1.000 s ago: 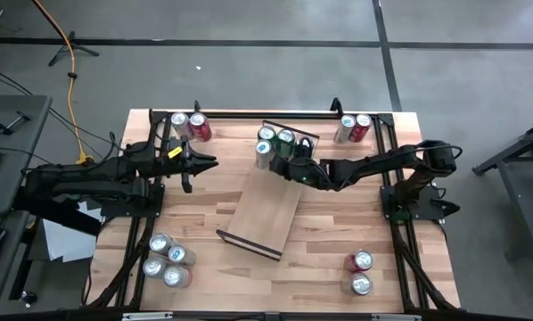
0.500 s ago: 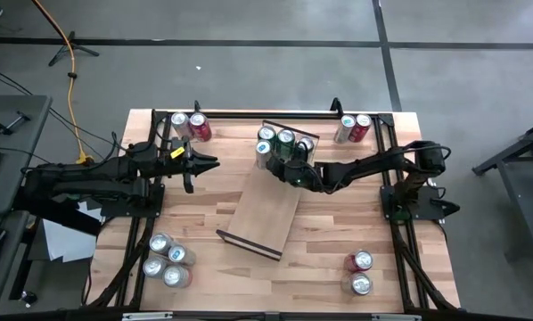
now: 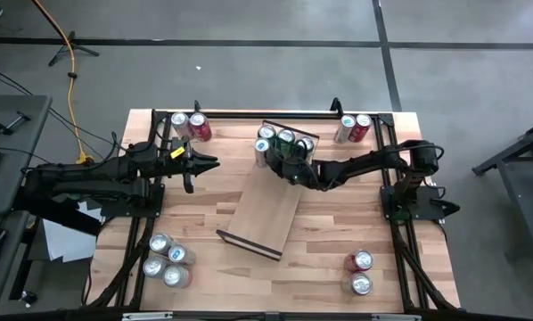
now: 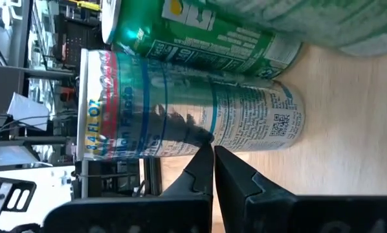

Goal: Place canned beverage on shelf
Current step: Put the top left blue soda can on the shelf, then put the top blue soda can on the shelf aligned with the other blue soda can

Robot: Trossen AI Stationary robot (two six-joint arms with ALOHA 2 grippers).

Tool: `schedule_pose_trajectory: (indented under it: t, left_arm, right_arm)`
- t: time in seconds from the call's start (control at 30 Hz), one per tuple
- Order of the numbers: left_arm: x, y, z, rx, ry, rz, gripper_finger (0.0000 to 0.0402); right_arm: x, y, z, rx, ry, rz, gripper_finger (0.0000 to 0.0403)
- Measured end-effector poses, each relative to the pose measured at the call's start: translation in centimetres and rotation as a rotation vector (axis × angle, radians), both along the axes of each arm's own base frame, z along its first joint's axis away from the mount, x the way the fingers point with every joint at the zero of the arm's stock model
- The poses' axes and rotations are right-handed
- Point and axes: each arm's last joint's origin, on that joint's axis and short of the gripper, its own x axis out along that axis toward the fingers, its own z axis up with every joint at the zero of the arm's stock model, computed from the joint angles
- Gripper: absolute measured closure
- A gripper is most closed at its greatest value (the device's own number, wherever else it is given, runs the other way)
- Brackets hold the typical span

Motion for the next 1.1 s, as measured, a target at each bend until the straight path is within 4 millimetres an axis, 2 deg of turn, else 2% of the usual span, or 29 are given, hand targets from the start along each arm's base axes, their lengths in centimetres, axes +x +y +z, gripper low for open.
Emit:
schedule_pose_trajectory:
  t: [0.3,0.4,0.5,0.7,0.9,1.0,1.1]
  left_arm:
    - [0.0,0.0,0.0,-0.002,0.000,0.000,0.0397]
    - [0.0,0.0,0.0,-0.018,-0.003,0.001,0.0397]
    - [0.0,0.0,0.0,-0.018,-0.004,0.000,0.0397]
    - [0.0,-0.1,0.0,-0.019,-0.004,-0.016,0.0397]
    - [0.0,-0.1,0.5,-0.063,-0.060,-0.024,0.0397]
    - [0.0,-0.1,0.8,-0.062,-0.094,-0.039,0.0397]
    - [0.0,-0.1,1.3,-0.058,-0.144,-0.040,0.0397]
  right_arm:
    - [0.0,-0.5,0.0,-0.008,0.006,0.022,0.0403]
    - [0.0,0.0,0.4,-0.036,0.032,0.119,0.0403]
    - [-0.4,0.3,1.8,-0.108,0.068,0.249,0.0403]
    - [-3.0,0.5,7.1,-0.425,0.159,0.465,0.0403]
    - [-7.8,1.0,13.4,-0.793,0.197,0.602,0.0403]
    - [-10.2,1.3,15.7,-0.945,0.184,0.678,0.0403]
    - [-12.0,1.6,17.2,-1.073,0.176,0.750,0.0403]
